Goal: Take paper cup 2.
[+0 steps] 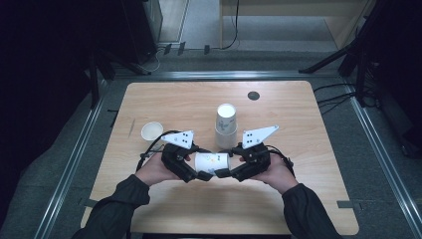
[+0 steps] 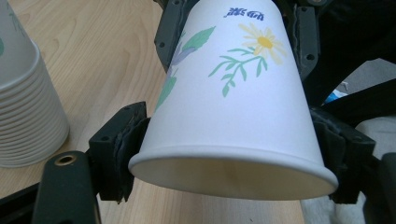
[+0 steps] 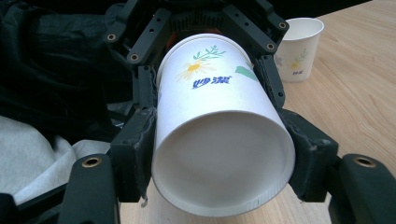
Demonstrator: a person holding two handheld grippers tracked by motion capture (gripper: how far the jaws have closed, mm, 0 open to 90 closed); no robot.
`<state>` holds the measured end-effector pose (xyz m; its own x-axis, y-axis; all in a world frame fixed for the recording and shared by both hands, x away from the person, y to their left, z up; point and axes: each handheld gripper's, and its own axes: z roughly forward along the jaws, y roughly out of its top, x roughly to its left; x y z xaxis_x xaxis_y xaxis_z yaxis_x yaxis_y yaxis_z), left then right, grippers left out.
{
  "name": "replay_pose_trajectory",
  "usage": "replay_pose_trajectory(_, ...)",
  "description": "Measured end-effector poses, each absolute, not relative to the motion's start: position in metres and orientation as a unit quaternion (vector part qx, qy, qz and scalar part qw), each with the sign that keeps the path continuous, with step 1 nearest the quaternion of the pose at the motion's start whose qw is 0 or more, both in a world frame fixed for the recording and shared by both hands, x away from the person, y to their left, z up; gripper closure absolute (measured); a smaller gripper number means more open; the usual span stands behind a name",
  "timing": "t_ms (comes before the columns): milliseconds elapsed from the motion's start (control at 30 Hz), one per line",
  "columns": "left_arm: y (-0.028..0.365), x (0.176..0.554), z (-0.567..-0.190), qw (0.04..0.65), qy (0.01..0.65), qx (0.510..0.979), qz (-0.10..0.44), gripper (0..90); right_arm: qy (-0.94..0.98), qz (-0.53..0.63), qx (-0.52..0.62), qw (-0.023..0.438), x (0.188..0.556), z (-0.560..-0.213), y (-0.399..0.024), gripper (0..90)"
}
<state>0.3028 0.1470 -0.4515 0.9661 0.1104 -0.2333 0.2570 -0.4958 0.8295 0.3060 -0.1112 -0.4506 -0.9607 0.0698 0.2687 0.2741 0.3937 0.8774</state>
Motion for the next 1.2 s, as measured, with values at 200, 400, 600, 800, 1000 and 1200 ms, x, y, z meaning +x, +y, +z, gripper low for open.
replay_pose_trajectory(200,0.148,0.303,-0.451,0.491,0.108,0.861,-0.078,24.9,-0.828,-0.542,-0.105,0.1,0.306,-0.451,-0.111,35.1)
replay_pose_trajectory(400,0.148,0.304,-0.45,0.488,0.11,0.863,-0.08,25.7,-0.828,-0.541,-0.107,0.098,0.307,-0.451,-0.111,34.6)
replay_pose_trajectory(600,0.158,0.306,-0.444,0.49,0.119,0.861,-0.074,25.7,-0.832,-0.536,-0.114,0.083,0.304,-0.451,-0.113,25.3)
replay_pose_trajectory(800,0.172,0.312,-0.435,0.486,0.133,0.861,-0.074,25.5,-0.836,-0.53,-0.118,0.073,0.305,-0.452,-0.117,24.2)
replay_pose_trajectory(1000,0.179,0.315,-0.423,0.466,0.135,0.872,-0.059,25.5,-0.845,-0.516,-0.128,0.066,0.304,-0.457,-0.114,24.2)
replay_pose_trajectory(1200,0.179,0.315,-0.412,0.443,0.121,0.887,-0.051,25.6,-0.853,-0.505,-0.121,0.061,0.302,-0.46,-0.109,23.7)
